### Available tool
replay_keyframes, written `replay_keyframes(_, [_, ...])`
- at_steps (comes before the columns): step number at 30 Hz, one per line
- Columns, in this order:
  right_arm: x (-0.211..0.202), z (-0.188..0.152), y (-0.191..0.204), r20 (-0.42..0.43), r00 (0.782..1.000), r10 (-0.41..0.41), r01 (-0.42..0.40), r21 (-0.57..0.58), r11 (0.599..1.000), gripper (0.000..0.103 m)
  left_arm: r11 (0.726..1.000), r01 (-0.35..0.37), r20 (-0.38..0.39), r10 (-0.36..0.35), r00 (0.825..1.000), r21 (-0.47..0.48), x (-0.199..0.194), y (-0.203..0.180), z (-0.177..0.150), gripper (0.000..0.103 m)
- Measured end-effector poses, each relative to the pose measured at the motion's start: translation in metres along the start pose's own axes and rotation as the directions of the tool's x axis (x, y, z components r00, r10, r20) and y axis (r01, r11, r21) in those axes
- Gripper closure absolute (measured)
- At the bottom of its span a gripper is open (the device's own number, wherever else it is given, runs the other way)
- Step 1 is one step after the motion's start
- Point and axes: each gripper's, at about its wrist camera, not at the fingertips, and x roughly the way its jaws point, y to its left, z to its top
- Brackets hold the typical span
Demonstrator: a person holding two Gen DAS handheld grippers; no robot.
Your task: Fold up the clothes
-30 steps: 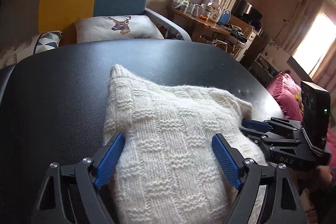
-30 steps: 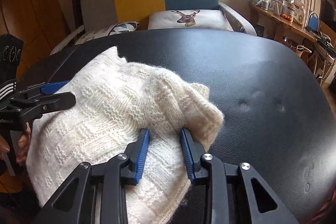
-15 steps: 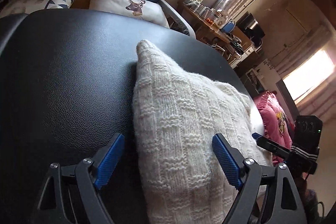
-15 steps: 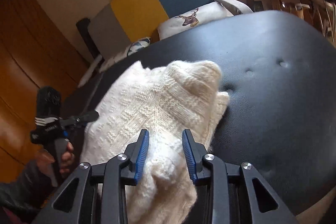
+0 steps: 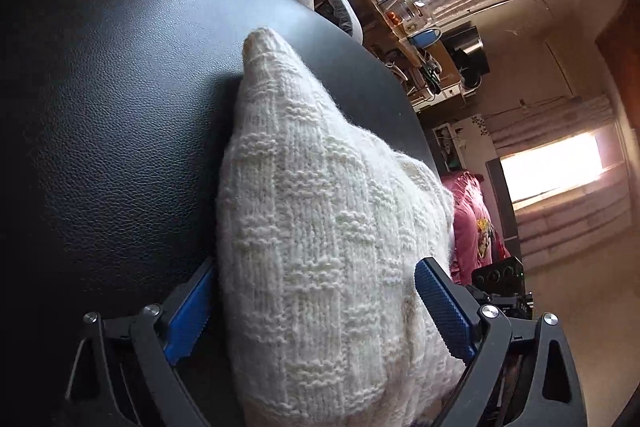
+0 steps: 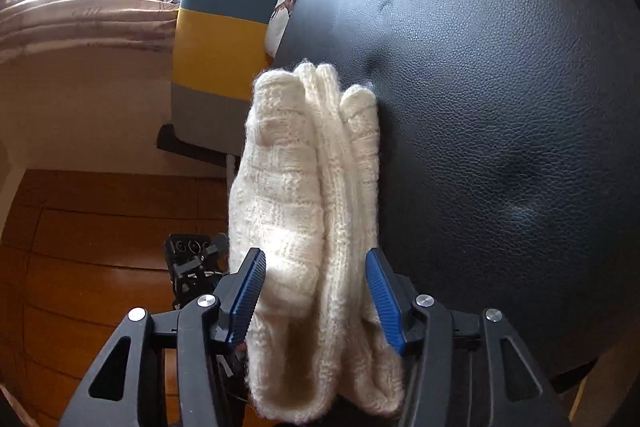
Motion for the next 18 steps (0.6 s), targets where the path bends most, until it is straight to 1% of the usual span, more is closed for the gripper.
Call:
replay_keyframes(1, [0.006,0.003,0.001,-0.012,1.000,-0.016,0.016,0.005,1.000,0.043,1.000,-0.005,-0.005,0.005,1.000,0.010,0.002,-0.002,0.000,0.006])
replay_keyframes(2, [0.011,0.005,0.001,-0.025,0.999,-0.033,0.033,0.010,0.999,0.036,1.000,-0.009,-0.010,0.009,1.000,0.020,0.003,-0.005,-0.001,0.006])
replay_keyframes(4, [0.022,0.010,0.004,-0.051,0.996,-0.067,0.068,0.010,0.998,0.036,0.999,-0.019,-0.016,0.019,1.000,0.039,0.006,-0.009,-0.001,0.005])
replay_keyframes(6, [0.031,0.012,0.013,-0.073,0.991,-0.112,0.109,-0.046,0.993,0.036,0.998,-0.020,-0.021,0.021,1.000,0.052,0.007,-0.010,-0.001,0.004])
replay_keyframes(8, [0.037,0.014,0.018,-0.075,0.989,-0.124,0.119,-0.069,0.990,0.034,0.997,-0.028,-0.027,0.030,0.999,0.068,0.009,-0.013,-0.001,0.002])
replay_keyframes(11, [0.045,0.015,0.022,-0.074,0.989,-0.131,0.125,-0.074,0.989,0.032,0.994,-0.048,-0.025,0.051,0.998,0.095,0.011,-0.017,-0.003,0.000])
replay_keyframes(13, [0.047,0.013,0.024,-0.050,0.991,-0.128,0.124,-0.069,0.990,0.032,0.993,-0.057,-0.008,0.059,0.998,0.102,0.012,-0.018,-0.006,0.000])
replay_keyframes(16, [0.050,0.010,0.026,-0.022,0.993,-0.116,0.113,-0.100,0.989,0.033,0.990,-0.066,0.008,0.066,0.998,0.125,0.012,-0.019,-0.010,0.000])
replay_keyframes(17, [0.052,0.010,0.028,-0.017,0.992,-0.128,0.126,-0.121,0.985,0.039,0.988,-0.074,0.003,0.074,0.997,0.136,0.013,-0.020,-0.009,0.000])
replay_keyframes(18, [0.053,0.009,0.031,-0.007,0.987,-0.160,0.157,-0.145,0.977,0.054,0.986,-0.081,-0.003,0.083,0.997,0.146,0.014,-0.021,-0.009,0.000])
